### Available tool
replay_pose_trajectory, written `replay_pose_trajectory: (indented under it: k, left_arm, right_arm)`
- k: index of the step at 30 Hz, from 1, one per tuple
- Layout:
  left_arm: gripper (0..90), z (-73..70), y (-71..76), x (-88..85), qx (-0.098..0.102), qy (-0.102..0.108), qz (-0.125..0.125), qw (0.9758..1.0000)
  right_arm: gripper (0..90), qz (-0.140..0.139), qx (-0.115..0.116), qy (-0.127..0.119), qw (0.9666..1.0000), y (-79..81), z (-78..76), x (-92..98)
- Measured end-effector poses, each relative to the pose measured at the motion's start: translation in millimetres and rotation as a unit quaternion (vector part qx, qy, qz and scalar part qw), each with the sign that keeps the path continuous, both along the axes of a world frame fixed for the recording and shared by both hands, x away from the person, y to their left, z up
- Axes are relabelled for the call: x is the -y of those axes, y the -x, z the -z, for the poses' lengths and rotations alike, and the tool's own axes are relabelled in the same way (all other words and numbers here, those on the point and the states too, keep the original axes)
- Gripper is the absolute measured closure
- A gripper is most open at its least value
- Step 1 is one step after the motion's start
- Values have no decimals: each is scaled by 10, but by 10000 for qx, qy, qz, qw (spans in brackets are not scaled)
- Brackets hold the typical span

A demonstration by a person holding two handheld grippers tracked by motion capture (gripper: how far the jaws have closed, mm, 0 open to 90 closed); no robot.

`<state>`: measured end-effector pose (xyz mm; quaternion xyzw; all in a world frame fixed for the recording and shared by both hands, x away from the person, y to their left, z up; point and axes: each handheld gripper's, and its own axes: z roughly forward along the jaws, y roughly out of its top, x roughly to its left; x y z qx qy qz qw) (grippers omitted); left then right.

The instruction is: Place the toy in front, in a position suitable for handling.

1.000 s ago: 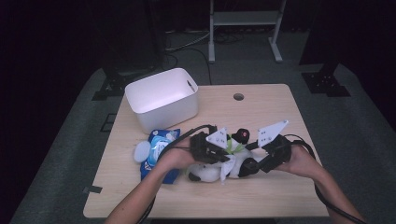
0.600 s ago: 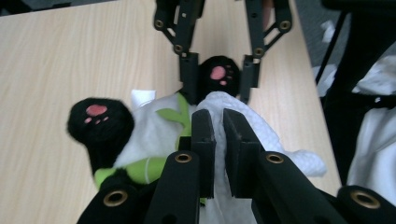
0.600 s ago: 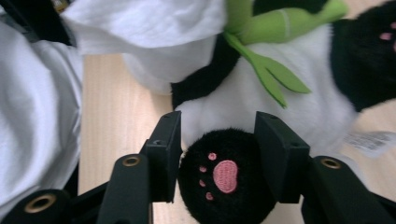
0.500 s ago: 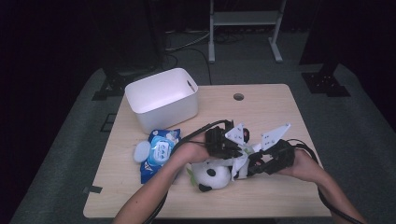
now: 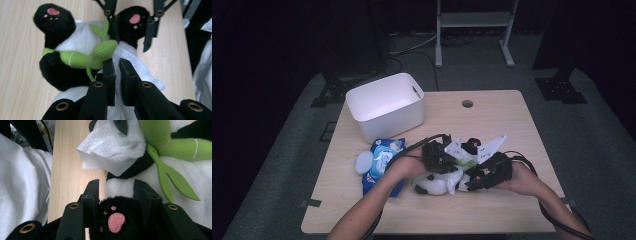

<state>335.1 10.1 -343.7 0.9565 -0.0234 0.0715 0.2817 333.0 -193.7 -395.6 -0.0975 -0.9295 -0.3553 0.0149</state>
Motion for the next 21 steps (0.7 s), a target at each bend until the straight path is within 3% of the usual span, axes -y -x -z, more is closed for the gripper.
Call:
replay_pose_trajectory:
  k: [6, 12, 21]
  left_arm:
    - [832, -78, 26, -152, -176, 350, -1, 9992]
    - [832, -153, 20, -266, -163, 410, -48, 9990]
    - [832, -278, -4, -409, -288, 773, -117, 9965]
  right_arm:
    - [568, 8, -3, 7, 10000, 12, 2, -7]
    - [576, -25, -27, -32, 10000, 1, 12, -72]
    - [591, -167, -88, -73, 9998, 1, 53, -181]
